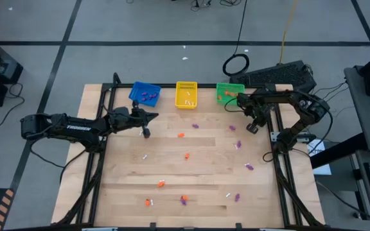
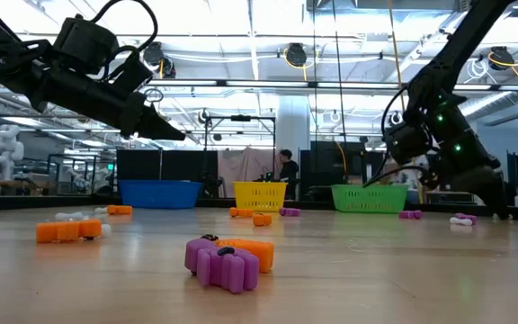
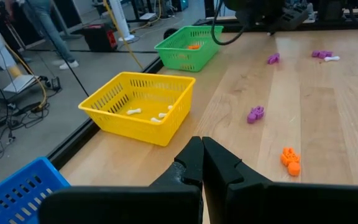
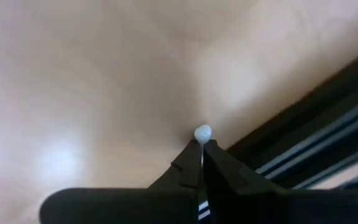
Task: Sort Halloween decoration
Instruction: Put the white bone toy into the yellow bin
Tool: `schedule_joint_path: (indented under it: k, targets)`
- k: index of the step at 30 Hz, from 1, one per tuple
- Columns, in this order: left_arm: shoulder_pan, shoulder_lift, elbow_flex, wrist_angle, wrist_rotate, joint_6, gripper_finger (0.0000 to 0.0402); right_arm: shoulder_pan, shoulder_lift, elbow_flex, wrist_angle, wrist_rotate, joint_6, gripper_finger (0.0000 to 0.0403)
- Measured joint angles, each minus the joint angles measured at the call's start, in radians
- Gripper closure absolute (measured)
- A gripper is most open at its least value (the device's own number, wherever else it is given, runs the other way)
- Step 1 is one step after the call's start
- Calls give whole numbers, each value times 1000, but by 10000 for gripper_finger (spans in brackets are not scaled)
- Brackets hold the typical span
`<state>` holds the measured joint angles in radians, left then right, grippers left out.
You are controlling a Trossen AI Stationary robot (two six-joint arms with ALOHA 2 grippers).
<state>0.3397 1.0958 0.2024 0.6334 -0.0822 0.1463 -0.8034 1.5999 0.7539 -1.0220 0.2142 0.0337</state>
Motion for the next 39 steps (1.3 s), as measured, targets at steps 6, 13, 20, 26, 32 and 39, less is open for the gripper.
schedule_joint_path:
  k: [6, 13, 20, 26, 32, 39]
  targets:
    - [0, 0, 0, 0, 0, 0, 402, 53, 0, 1, 0, -31, -4, 401]
    - [0, 0, 0, 1, 0, 0, 402, 112, -14, 6, -7, -113, 12, 402]
    - [0, 0, 0, 2, 0, 0, 402, 203, -109, 18, 24, -223, 77, 403]
    - [0, 0, 0, 3, 0, 0, 402, 293, -197, 18, 121, -280, 149, 403]
    - [0, 0, 0, 3, 0, 0, 402, 376, -232, 18, 230, -298, 224, 403]
    - [0, 0, 0, 1, 0, -2, 402, 462, -220, 19, 499, -299, 264, 403]
